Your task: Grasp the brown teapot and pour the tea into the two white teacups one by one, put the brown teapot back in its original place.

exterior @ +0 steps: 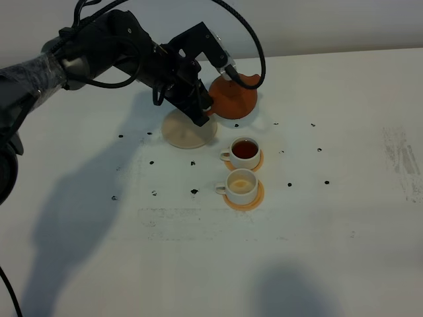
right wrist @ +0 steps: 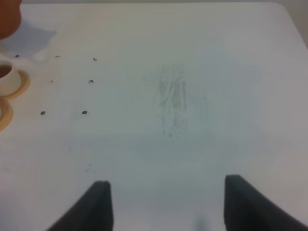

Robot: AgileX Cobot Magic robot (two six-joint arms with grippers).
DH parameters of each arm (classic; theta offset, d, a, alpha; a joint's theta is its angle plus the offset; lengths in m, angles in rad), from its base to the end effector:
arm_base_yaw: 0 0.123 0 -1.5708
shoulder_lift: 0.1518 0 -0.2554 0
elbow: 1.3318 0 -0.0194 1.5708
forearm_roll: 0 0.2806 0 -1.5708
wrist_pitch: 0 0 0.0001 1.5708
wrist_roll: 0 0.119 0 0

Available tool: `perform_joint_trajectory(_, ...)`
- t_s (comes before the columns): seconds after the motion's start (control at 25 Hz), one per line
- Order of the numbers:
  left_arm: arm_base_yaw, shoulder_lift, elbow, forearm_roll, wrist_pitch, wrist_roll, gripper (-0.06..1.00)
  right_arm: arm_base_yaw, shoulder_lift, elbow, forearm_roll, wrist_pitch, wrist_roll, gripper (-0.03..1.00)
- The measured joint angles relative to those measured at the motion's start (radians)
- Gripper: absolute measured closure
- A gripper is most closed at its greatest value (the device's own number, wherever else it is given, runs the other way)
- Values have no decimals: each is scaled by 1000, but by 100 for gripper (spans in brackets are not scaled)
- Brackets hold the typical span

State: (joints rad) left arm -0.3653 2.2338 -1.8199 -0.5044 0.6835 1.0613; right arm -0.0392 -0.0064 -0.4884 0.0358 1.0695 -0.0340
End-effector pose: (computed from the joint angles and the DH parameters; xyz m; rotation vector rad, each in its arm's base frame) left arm 0.4764 -0.2211 0.1346 1.3164 2.0926 -0.2661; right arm 0.0762 0.0008 0.2747 0.0036 2.0578 -0.0024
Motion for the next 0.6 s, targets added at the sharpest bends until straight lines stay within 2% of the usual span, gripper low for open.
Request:
perform_joint_trajectory(0.32, -1, 27, -52, 45, 36, -99, 84, 0, 0, 0, 0, 0, 0, 45)
perform_joint_trajectory(0.6, -17, 29, -52, 69, 39, -111, 84, 0, 0, 0, 0, 0, 0, 45)
